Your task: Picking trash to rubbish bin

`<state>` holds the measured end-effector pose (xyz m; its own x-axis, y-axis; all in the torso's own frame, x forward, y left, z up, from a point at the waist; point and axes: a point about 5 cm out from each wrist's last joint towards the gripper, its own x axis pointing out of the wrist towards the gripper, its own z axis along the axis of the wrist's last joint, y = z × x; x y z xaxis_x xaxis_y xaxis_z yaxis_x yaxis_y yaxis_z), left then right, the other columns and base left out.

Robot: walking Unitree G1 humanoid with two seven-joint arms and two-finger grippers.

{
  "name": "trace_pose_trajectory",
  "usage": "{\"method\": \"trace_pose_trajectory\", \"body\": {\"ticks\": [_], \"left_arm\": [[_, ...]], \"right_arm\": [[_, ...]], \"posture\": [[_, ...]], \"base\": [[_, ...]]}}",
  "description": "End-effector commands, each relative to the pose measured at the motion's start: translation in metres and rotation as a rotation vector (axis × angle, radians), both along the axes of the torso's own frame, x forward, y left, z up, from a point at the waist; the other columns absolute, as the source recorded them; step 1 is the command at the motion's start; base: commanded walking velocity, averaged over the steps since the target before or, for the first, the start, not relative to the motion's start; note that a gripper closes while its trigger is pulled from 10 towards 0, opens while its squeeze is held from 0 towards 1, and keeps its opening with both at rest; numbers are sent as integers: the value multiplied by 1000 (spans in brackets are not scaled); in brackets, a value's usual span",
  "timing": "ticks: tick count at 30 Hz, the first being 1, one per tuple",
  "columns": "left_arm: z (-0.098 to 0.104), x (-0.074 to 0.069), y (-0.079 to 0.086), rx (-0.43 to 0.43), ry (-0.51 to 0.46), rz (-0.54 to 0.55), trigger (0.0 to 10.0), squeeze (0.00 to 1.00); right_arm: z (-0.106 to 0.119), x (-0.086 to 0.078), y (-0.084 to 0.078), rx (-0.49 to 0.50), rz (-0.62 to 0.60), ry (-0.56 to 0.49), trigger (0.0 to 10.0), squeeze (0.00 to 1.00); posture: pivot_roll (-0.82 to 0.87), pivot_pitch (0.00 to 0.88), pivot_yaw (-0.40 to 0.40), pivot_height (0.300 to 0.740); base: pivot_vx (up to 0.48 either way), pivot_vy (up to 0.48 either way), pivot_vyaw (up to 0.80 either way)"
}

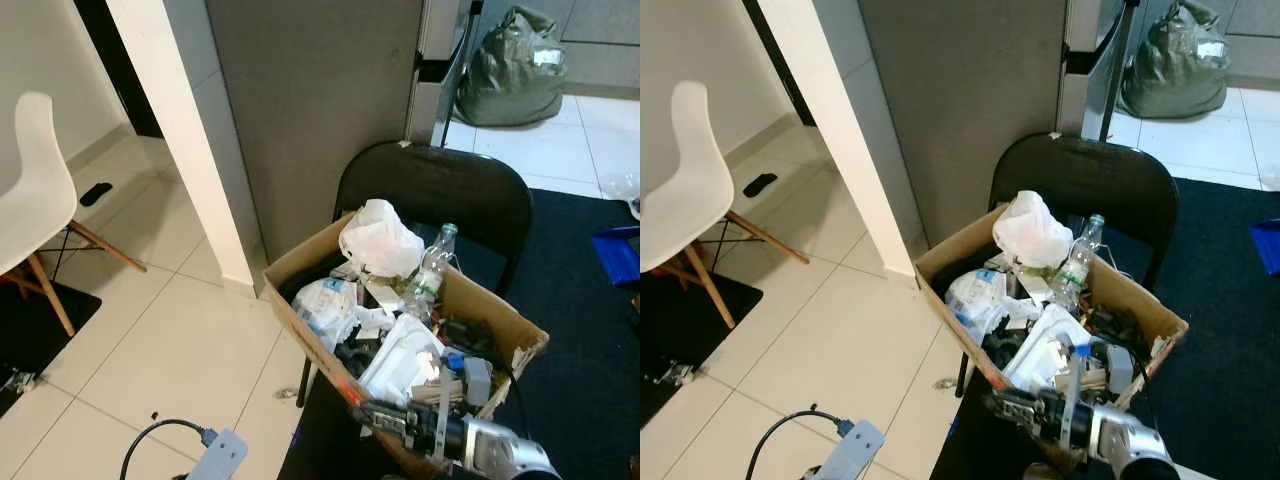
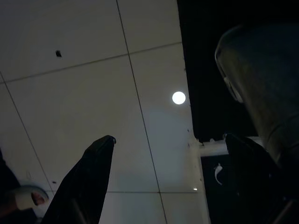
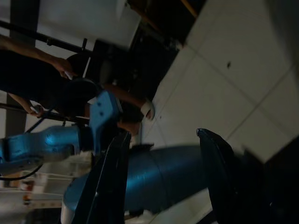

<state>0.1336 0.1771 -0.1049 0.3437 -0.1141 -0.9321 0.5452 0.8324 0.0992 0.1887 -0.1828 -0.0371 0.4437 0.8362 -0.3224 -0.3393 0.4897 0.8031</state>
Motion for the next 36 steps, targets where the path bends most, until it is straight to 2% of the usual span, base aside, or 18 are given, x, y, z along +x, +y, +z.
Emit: {"method": "trace_pose_trajectory", "body": {"ticks": [1,5,12,18,24,25,27,28,32,36], "left_arm": [[-1,-3,0,11,17,-8,10000,0],[-1,-3,0,14,21,-15,10000,0],[-1,-3,0,15,21,-20,10000,0],[-1,-2,0,17,18,-27,10000,0],[-1,-2,0,22,19,-34,10000,0],[-1,-2,0,22,19,-34,10000,0],[-1,-2,0,23,20,-35,10000,0],[-1,-2,0,23,20,-35,10000,0],[-2,-4,1,25,23,-38,10000,0],[-2,-5,0,24,24,-41,10000,0]], "right_arm": [[-4,-7,3,15,-2,30,10000,0],[-3,-8,2,58,-25,32,10000,0],[-6,-10,1,55,-48,40,10000,0],[-15,-14,-6,-22,-123,84,10000,0],[-31,-19,-33,-290,-413,173,10000,0],[-31,-19,-33,-290,-413,173,10000,0],[-36,-26,-41,-375,-472,212,10000,0],[-36,-26,-41,-375,-472,212,10000,0],[-48,-48,-57,-566,-584,310,10000,0],[-57,-67,-62,-716,-580,381,10000,0]], "posture": [[-62,26,83,740],[-67,27,87,740],[-69,26,89,740],[-71,25,90,740],[-72,17,88,740],[-72,17,88,740],[-71,15,86,740],[-71,15,86,740],[-72,13,84,740],[-75,10,83,740]], "base": [[-319,0,0],[-316,0,0],[-316,0,0],[-317,0,0],[-322,0,0],[-322,0,0],[-322,0,0],[-326,0,0],[-323,0,0],[-321,0,0]]}}
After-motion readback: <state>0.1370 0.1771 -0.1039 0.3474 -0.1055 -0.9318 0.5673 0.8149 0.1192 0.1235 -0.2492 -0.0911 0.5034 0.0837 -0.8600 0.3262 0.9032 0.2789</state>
